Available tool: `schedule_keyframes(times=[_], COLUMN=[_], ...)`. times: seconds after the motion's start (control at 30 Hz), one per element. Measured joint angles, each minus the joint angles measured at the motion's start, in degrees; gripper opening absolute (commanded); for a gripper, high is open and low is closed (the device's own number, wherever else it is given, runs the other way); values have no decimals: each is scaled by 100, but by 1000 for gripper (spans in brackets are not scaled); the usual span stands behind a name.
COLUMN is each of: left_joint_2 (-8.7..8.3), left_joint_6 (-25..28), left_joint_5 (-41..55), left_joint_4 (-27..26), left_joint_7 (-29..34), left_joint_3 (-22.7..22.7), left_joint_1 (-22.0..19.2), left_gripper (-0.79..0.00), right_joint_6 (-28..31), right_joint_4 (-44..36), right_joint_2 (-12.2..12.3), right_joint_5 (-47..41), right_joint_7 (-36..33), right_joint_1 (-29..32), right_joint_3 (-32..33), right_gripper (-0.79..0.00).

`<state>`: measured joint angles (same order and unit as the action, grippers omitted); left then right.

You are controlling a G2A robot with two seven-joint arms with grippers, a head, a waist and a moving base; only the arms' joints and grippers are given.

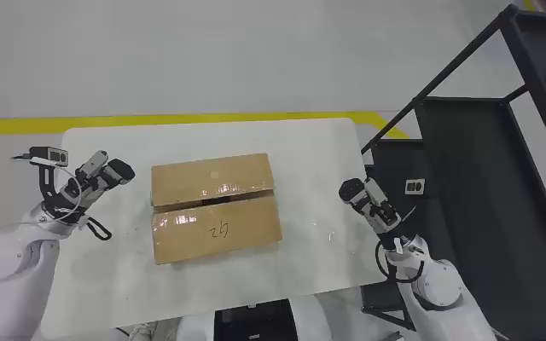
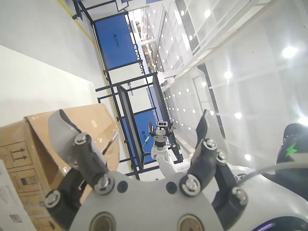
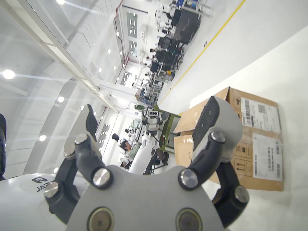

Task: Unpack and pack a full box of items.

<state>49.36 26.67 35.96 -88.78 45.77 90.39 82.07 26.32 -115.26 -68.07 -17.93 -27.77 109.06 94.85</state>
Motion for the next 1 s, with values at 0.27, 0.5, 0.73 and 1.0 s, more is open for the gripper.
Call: schedule_keyframes(times=[0.27, 0.5, 0.73, 1.0], left_joint_2=[6, -42, -42, -42], left_joint_6=[127, -333, -331, -331], left_joint_5=[-126, -310, -303, -303], left_joint_4=[279, 391, 391, 391], left_joint_7=[70, 660, 658, 658], left_joint_3=[254, 404, 404, 404], left_joint_1=[-48, -89, -88, -88], left_gripper=[0, 0, 0, 0], right_joint_6=[-1370, -2254, -2475, -2473], right_joint_4=[428, 755, 989, 986], right_joint_2=[133, 322, 399, 398], right_joint_5=[333, 956, 1092, 1095], right_joint_7=[-1473, -3549, -4349, -4343], right_joint_1=[-993, -1708, -2145, -2138], right_joint_3=[-112, -208, -321, -318], right_gripper=[0, 0, 0, 0])
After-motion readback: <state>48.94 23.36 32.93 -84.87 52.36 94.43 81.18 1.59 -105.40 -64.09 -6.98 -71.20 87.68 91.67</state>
